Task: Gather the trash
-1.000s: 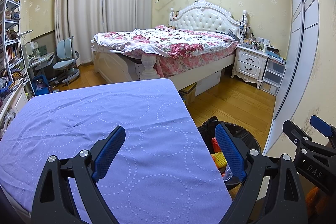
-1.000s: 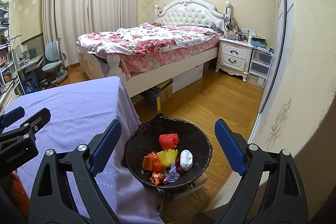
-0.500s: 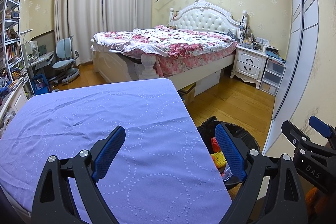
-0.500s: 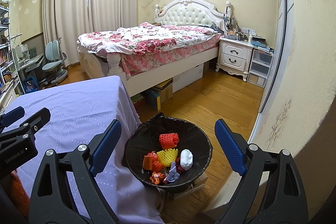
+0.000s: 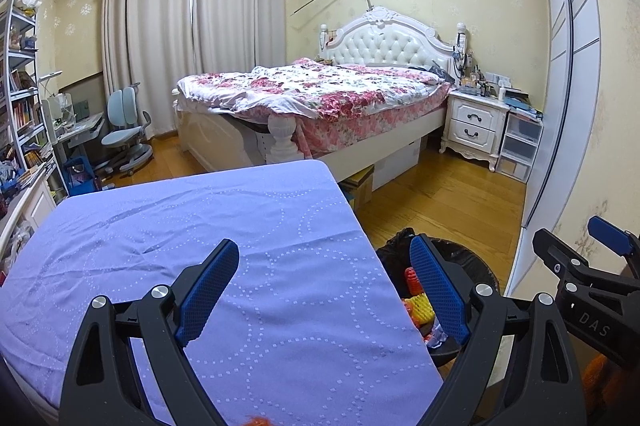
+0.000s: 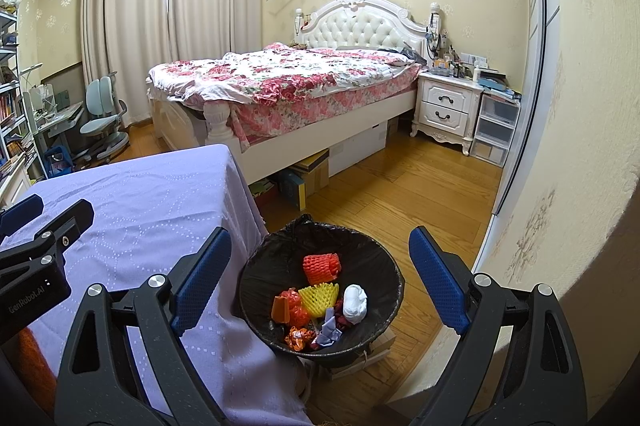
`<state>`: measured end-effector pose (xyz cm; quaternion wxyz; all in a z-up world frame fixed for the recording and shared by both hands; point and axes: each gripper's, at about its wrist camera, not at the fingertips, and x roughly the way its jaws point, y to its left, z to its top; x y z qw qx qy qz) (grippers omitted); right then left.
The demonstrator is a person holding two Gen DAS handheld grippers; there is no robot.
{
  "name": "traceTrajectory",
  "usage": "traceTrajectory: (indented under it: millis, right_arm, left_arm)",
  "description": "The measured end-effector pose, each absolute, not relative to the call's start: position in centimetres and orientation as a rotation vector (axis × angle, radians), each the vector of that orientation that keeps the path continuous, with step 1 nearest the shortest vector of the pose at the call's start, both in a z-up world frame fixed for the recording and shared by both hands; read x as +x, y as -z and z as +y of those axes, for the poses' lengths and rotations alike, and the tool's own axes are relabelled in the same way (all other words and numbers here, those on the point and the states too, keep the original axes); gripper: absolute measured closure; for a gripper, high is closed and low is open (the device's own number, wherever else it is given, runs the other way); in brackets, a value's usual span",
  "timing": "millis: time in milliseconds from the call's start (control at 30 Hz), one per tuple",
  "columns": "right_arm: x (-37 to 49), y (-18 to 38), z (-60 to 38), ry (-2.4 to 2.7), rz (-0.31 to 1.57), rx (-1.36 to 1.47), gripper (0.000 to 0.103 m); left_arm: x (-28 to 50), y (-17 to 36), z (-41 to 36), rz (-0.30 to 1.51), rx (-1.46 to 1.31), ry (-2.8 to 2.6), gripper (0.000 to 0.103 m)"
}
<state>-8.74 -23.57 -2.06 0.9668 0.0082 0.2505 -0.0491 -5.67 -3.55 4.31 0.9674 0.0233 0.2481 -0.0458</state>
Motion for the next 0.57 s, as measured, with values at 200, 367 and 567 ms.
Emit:
traceTrajectory:
  millis: [200, 367, 567]
  right_arm:
    - [-8.7, 2.1, -23.5, 0.098, 0.51, 0.016, 0.015]
    - [-8.6, 2.6, -23.1, 0.089, 0.518, 0.012, 0.015]
    - [-7.4, 3.6, -21.3, 0.047, 0.547, -0.004, 0.015]
  left_arm:
    - [-5.4, -4.2, -3.6, 0.504, 0.031, 0.094, 0.016]
    - [-4.9, -4.1, -2.9, 0.522, 0.019, 0.087, 0.016]
    - [-3.7, -3.3, -0.9, 0.568, 0.002, 0.056, 0.016]
